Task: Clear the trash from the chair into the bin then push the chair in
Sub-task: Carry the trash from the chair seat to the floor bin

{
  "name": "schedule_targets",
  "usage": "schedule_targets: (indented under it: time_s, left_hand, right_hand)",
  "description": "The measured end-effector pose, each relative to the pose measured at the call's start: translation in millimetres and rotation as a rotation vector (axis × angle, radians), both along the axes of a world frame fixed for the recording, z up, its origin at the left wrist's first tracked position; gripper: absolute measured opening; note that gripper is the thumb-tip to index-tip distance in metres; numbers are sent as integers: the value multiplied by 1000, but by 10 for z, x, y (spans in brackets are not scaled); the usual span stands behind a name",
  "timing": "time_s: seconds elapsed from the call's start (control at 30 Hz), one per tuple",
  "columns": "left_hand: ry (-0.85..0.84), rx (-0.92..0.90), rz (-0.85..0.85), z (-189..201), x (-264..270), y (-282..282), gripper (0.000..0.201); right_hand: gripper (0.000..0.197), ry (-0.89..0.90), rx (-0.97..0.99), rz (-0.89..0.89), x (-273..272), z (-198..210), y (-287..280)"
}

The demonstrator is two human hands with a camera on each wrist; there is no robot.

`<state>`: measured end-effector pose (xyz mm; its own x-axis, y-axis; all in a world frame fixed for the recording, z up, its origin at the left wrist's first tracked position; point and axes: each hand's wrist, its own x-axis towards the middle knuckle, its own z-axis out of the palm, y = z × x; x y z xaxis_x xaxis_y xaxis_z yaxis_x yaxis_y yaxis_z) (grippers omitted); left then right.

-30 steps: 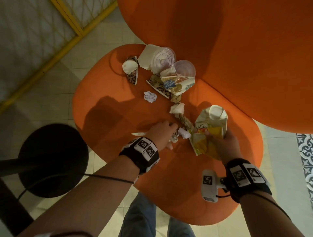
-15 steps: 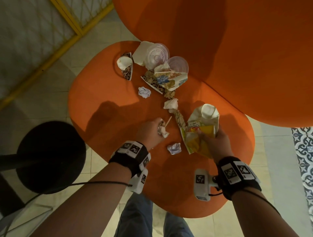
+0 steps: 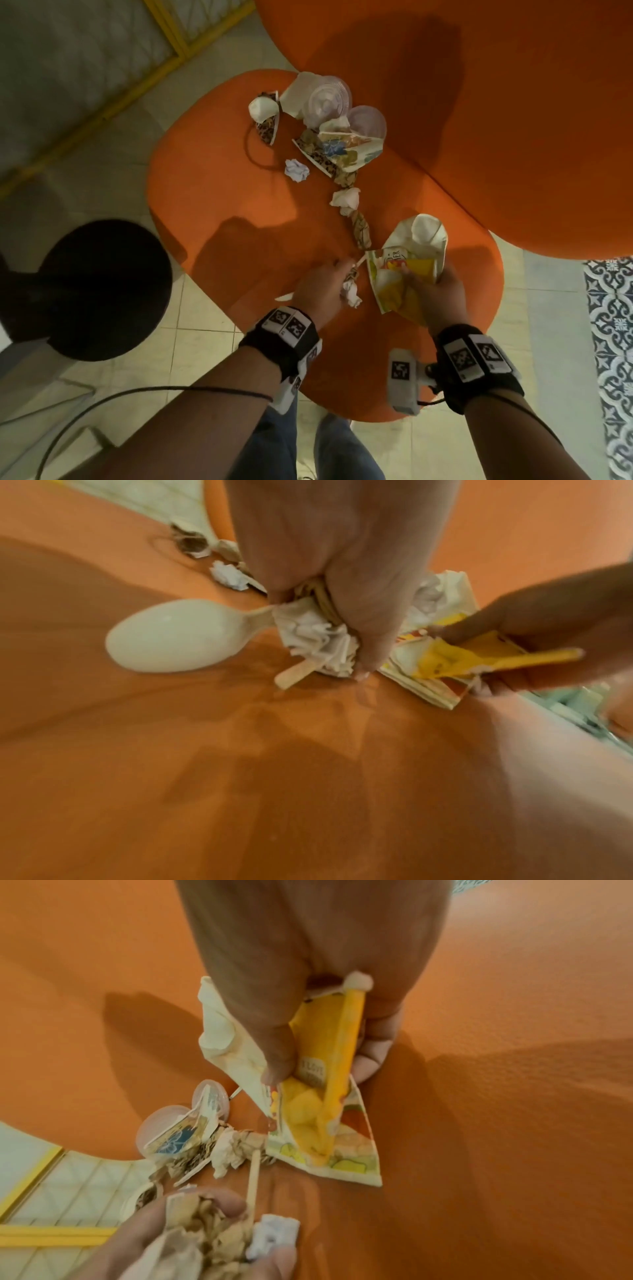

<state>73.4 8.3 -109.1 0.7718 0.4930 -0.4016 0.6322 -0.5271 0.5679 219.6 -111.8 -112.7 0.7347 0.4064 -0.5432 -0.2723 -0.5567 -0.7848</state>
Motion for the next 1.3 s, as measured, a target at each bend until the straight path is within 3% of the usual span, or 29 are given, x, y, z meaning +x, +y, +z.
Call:
schedule_targets:
  time_s: [0.1, 0.23, 0.4, 0.53, 0.63, 0.73, 0.93, 1.13, 1.3]
  left_hand:
    - [-151, -167, 246, 48, -154, 11, 43]
    - [-327, -212, 525, 163, -489, 37, 35]
    - [-548, -328, 927, 291, -1199, 47, 31]
    - [-562, -286, 1165, 291, -2083, -160, 25]
    - [-649, -326, 1361, 157, -2918, -447, 28]
    - [-682, -311, 1527, 66, -3714, -780, 25]
    - [-741, -130, 1985, -137, -5749, -1430, 26]
    - [-651, -40, 2433, -544, -7566, -1844, 23]
    - [-684, -93, 2462, -1087, -8464, -1768, 27]
  right_hand:
    - [24, 24, 19, 16, -135, 52, -76]
    - [28, 82, 83, 57, -446, 216, -93]
    - [34, 147, 178, 288, -1059, 391, 129]
    - [29, 96, 117, 596, -1773, 314, 374]
    - [52, 84, 68, 763, -2503, 254, 547]
    - [42, 122, 93, 866, -3249, 212, 668]
    - [34, 211, -2, 1111, -5379, -114, 571]
    - [27, 224, -110, 1339, -7324, -446, 355]
    - [27, -59, -140, 1521, -8376, -929, 446]
